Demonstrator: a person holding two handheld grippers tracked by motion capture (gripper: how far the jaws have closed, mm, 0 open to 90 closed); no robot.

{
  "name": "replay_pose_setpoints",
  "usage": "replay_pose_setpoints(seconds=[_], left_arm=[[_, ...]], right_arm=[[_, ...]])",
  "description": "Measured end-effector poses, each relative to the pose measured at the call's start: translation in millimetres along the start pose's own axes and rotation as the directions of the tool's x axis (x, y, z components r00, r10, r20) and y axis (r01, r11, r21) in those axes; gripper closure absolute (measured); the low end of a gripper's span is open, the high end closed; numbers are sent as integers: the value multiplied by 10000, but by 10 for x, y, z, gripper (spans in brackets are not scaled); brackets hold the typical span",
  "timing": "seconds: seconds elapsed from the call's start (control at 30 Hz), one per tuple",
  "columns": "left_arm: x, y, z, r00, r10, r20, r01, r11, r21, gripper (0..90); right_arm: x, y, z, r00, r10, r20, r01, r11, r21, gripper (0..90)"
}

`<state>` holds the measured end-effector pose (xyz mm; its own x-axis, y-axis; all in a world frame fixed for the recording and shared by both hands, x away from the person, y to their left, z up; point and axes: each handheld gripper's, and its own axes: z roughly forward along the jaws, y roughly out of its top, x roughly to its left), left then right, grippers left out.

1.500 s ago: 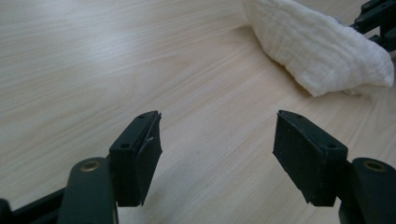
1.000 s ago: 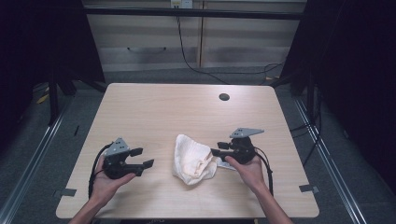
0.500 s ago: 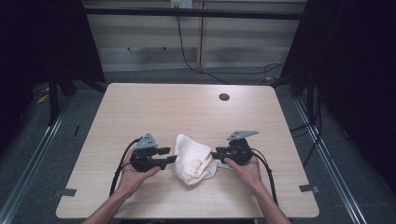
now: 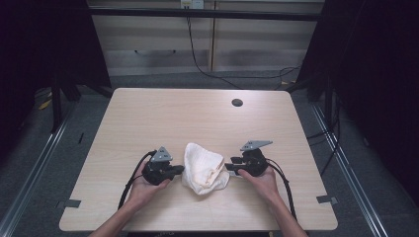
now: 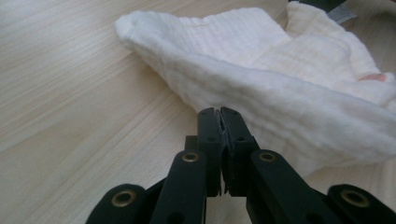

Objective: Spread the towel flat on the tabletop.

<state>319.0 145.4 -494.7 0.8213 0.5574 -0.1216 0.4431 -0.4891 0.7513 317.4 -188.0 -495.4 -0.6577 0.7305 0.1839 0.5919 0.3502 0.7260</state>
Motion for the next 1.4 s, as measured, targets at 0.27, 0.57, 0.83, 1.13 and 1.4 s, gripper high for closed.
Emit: replay_pose_setpoints(seconds=[0.27, 0.57, 0.83, 1.13, 1.4], left_arm=[[43, -30, -32, 9999, -91, 121, 91, 10000, -24, 825], [44, -47, -48, 9999, -132, -28, 131, 9998, -139, 697], [117, -51, -154, 9977, -600, -328, 584, 9971, -496, 437], [307, -50, -388, 9876, -1394, -728, 1287, 9824, -1356, 344], [324, -56, -417, 9866, -1470, -710, 1352, 9795, -1492, 338]], right_arm=[[-34, -28, 113, 9996, -295, -7, 295, 9995, 63, 487], [20, -6, 134, 9984, -358, -429, 366, 9991, 191, 847], [24, 207, -170, 9987, -334, -380, 304, 9966, -761, 867], [94, 769, -594, 9962, -865, 38, 860, 9826, -1649, 868], [191, 1347, -919, 9902, -1340, 405, 1398, 9600, -2425, 870]])
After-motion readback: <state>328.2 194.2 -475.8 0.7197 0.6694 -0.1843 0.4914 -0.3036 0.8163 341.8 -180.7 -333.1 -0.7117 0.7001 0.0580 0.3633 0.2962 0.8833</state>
